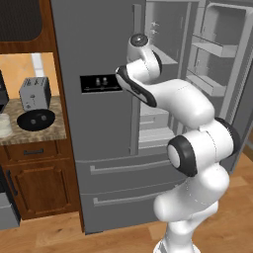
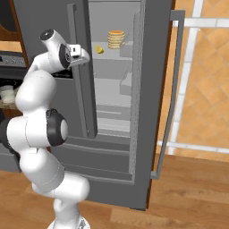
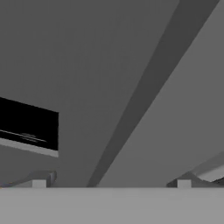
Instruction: Grab a lemon wedge from the fridge and one ice cube from the ice bowl, and put them in the glass of lemonade.
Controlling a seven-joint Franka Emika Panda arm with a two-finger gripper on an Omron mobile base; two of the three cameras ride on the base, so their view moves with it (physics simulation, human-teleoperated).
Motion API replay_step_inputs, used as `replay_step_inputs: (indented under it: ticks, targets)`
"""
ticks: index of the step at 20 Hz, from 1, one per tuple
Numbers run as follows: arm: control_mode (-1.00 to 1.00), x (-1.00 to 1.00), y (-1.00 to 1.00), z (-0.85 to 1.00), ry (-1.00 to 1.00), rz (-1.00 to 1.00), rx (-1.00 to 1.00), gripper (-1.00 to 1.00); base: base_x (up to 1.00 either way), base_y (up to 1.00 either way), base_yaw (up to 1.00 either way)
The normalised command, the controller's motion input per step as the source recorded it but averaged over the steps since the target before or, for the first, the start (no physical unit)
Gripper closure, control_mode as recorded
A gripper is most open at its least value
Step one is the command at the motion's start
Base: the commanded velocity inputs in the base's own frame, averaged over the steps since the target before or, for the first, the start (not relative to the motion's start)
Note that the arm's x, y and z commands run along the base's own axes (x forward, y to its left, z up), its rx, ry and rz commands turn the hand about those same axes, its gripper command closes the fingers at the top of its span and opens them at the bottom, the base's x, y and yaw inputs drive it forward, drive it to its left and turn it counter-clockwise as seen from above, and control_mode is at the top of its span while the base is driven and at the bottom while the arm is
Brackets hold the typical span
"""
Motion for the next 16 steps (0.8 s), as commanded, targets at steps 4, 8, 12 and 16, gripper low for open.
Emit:
replay_step_inputs:
  ticks: [4, 8, 12, 16]
  targets:
    - [-1.0, 0.27, -0.01, -0.14, -0.02, -0.16, 0.03, -1.0, 0.0, 0.0, 0.0]
    - [-1.0, 0.2, 0.0, -0.06, -0.01, -0.15, 0.01, -1.0, 0.0, 0.0, 0.0]
    - [-1.0, 0.01, 0.06, 0.0, 0.0, -0.04, 0.0, -1.0, 0.0, 0.0, 0.0]
    - [-1.0, 0.23, 0.09, -0.18, -0.05, 0.0, 0.05, -1.0, 0.0, 0.0, 0.0]
